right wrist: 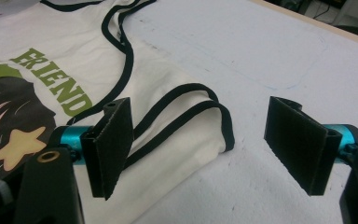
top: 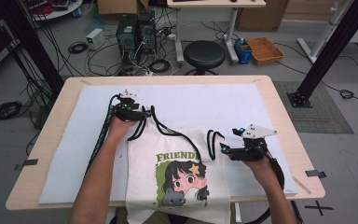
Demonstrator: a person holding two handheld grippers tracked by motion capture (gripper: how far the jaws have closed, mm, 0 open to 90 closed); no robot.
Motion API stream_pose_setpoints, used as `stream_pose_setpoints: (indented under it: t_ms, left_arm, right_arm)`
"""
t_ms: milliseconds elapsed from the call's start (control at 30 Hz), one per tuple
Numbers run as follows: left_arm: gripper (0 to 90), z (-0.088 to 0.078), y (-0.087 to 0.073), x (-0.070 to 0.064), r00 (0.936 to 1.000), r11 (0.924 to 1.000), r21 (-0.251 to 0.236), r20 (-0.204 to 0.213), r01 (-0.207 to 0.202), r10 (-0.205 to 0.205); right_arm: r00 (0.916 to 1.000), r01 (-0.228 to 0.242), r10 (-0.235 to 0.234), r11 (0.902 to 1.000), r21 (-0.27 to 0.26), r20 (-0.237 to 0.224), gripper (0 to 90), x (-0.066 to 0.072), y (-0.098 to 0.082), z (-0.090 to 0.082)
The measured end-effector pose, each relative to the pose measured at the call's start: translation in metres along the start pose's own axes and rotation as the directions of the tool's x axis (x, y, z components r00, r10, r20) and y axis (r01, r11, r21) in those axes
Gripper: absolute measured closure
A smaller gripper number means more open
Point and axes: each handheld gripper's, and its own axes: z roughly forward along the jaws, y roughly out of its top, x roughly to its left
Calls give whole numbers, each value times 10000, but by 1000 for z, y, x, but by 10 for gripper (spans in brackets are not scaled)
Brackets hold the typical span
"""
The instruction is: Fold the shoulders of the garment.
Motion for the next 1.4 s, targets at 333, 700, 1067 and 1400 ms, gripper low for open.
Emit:
stream_pose_setpoints:
  t_ms: [333,700,1067,1400]
  left_arm:
    - [421,15,-8,-1,9970,9952,781,-454,-590,627]
    - [847,-2,-5,-14,9942,9964,-73,666,-845,848]
    - [845,-55,-20,-34,9701,9689,-2244,1920,-1039,1485]
    - [562,-99,-54,-55,9212,9561,-2793,3421,-889,1855]
  right_arm:
    - [9999,130,-129,9999,57,-38,232,3,2,4]
    - [10000,71,-71,10000,18,20,232,4,0,0]
    - [9997,227,-227,9997,41,-55,235,10,3,1]
    - [9996,264,-263,9996,105,-79,235,11,2,2]
